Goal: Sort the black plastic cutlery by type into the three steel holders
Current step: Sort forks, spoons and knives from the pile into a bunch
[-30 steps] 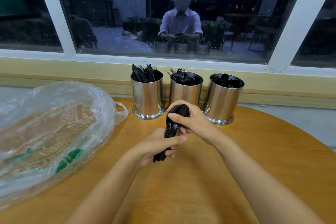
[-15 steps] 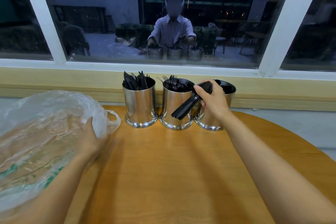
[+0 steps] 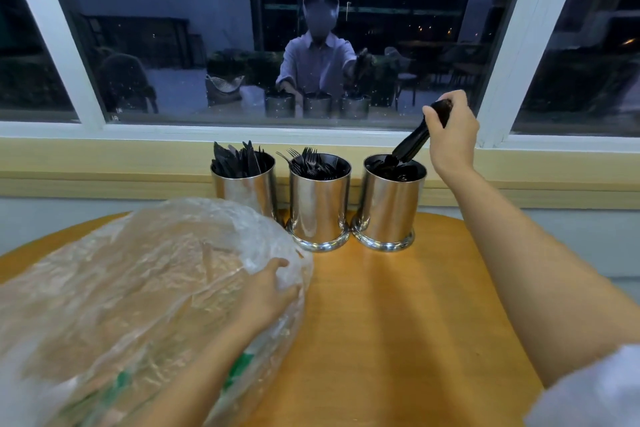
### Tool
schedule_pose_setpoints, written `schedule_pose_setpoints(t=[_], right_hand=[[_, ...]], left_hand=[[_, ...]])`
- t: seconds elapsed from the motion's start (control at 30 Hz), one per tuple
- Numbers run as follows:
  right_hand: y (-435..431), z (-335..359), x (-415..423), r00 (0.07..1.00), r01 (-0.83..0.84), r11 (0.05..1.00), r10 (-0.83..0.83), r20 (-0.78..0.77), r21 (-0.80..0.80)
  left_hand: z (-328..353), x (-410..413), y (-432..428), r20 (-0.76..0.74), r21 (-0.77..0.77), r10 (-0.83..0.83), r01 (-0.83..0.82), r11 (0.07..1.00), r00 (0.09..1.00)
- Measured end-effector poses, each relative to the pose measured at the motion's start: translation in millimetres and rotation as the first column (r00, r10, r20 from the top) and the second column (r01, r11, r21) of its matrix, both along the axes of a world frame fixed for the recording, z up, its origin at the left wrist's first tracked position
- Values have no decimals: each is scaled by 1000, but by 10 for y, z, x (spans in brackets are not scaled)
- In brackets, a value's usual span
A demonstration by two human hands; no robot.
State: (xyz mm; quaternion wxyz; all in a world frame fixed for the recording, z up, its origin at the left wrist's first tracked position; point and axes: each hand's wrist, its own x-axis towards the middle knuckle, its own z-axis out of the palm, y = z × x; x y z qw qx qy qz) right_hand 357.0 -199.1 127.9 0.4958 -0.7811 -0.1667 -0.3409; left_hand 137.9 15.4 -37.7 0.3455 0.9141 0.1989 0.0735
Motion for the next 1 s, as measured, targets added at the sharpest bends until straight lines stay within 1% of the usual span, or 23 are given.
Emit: schedule_pose_setpoints(t=[0.13,0.23,0.3,0.33,0.4,0.43,0.47,0.57,0.6,0.63,0.7,0.77,0.83,0.9,1.0], right_hand=[[112,-137,135,999,-26,989,18,-50,-147],[218,-286,238,989,-67,961,29,-143,-269],[263,-388,313,974,-67,923,-21,-224,-378],[279,-440,351,967,-54,878,-73,-244,-476],[316,-526,395,954,-52,741,-161,-252,-669],[331,-548,410,948,-62,688,-185,-258,-723],[340,-552,419,942,-80,656,-196,-272,-750],[339,-488,431,905,-199,637,-172,-389,-745],[329,-459,419,896,-222,631,-168,-411,-743],[321,-431,388,901,-216,624,-170,-400,-751],[292,-402,268,939,-132,631,-168,-300,-765],[262,-415,61,974,-48,702,-124,-188,-711],[247,-483,-227,989,-56,773,-45,-143,-632],[255,-615,-539,977,-148,775,20,-210,-614],[273,-925,-978,923,-305,699,50,-381,-647]], left_hand=[[-72,73,-278,7,-30,-136,136,990,991],[-107,138,-384,-5,-64,-226,225,972,974],[-110,191,-409,-1,-77,-261,260,963,965],[-112,224,-412,6,-84,-274,273,958,962],[-114,300,-417,15,-96,-298,298,950,954],[-113,334,-427,9,-105,-314,313,944,949],[-109,358,-446,-1,-120,-333,330,936,943],[-116,400,-501,-48,-164,-410,398,903,911],[-124,404,-517,-64,-178,-437,420,890,897],[-127,400,-529,-77,-191,-461,441,877,884],[-108,376,-549,-94,-189,-495,472,861,864],[-52,338,-552,-105,-169,-505,485,858,857],[33,256,-553,-114,-142,-502,486,863,858],[141,125,-549,-105,-103,-478,469,877,872],[327,-159,-507,-45,-71,-386,383,921,921]])
